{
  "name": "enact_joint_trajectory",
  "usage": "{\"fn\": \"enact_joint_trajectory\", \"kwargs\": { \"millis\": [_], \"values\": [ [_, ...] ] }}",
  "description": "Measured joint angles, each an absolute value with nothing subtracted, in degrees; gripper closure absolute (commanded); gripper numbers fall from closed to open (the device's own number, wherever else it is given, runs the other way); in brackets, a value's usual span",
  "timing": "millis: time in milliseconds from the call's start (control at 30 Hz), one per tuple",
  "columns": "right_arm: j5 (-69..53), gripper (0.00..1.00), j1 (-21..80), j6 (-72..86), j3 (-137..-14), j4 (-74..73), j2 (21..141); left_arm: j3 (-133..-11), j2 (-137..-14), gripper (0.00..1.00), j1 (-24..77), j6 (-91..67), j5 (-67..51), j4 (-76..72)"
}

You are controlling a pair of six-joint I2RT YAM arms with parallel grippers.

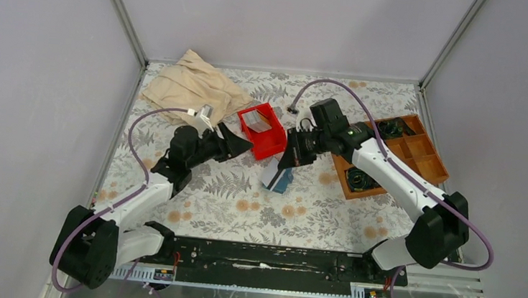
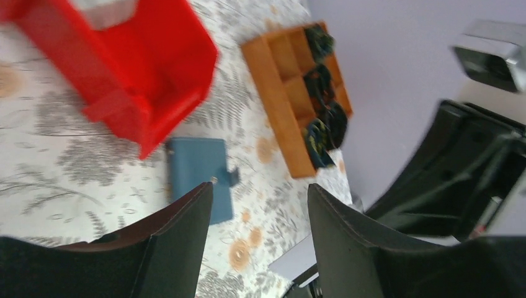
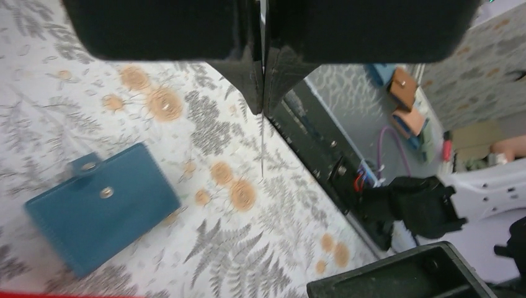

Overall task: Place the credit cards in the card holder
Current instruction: Pick up the credit card from the storage box.

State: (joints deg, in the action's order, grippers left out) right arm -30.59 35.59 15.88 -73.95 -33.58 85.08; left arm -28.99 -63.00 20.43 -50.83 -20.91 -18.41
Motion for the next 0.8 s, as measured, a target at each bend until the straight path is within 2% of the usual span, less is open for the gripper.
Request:
{"fn": "enact_joint_trajectory", "kwargs": {
  "millis": [267,500,800],
  "values": [
    [-41.7,1.00,35.6,19.9,-67.9,-30.0,82.5,-28.3,-66.4,0.41,25.2,-50.5,-33.6,-29.6],
    [-45.6,1.00,35.6,21.3,-67.5,-27.6,82.5,-25.4,-68.6,0.47,26.0,-51.7,-40.1,-35.2],
    [-48.2,1.00,35.6,21.5,-67.2,-27.1,82.5,-24.1,-66.8,0.44,26.0,-51.9,-42.9,-35.9]
  ]
}}
